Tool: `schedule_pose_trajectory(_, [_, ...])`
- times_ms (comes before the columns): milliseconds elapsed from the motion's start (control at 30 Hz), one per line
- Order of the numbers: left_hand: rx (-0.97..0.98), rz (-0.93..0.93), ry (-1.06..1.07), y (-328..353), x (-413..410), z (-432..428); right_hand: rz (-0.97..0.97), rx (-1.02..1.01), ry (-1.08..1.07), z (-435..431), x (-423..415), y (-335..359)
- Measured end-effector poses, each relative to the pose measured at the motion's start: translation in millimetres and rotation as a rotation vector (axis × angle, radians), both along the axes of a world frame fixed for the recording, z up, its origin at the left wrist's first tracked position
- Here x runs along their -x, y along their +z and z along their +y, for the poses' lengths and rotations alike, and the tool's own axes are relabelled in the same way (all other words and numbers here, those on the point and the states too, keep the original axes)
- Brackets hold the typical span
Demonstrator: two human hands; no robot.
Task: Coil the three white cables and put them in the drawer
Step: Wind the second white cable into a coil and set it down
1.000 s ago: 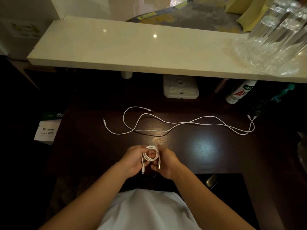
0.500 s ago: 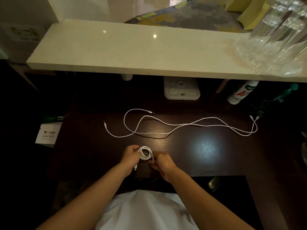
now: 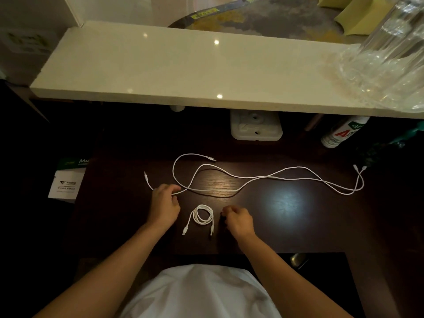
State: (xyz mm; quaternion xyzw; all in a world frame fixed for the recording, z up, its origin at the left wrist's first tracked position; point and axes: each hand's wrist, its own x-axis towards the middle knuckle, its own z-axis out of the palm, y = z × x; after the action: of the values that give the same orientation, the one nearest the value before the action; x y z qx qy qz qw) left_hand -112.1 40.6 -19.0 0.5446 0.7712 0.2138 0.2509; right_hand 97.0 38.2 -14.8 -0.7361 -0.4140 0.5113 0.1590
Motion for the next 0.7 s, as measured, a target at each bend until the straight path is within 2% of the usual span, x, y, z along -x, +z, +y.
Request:
schedule_pose_trajectory(100, [0.133,0.330,-0.125,-11,16,6,-0.004,-0.015,0.020,12,4,2])
schedule_pose_trajectory(233, [0.201,0.509,-0.200,-19,33,10,0.020,-0.044,0.093,21,14,10])
schedule_pose_trajectory(400, [0.103,0.501,-0.404,-9,29,19,0.005,-0.261,0.316,34,34,35])
schedule_pose_trajectory(600, [0.295,0.620,-0.447,-5,29,10,-0.027,-0.311,0.553,50,52,41])
schedule_pose_trajectory(667, [0.301,0.579,-0.492,0,31,10,-0.071,-0.359,0.620,48,50,38])
schedule_pose_trajectory(700, [0.283,0.485,-0.516,5,30,12,-0.089,-0.398,0.662,46,49,36])
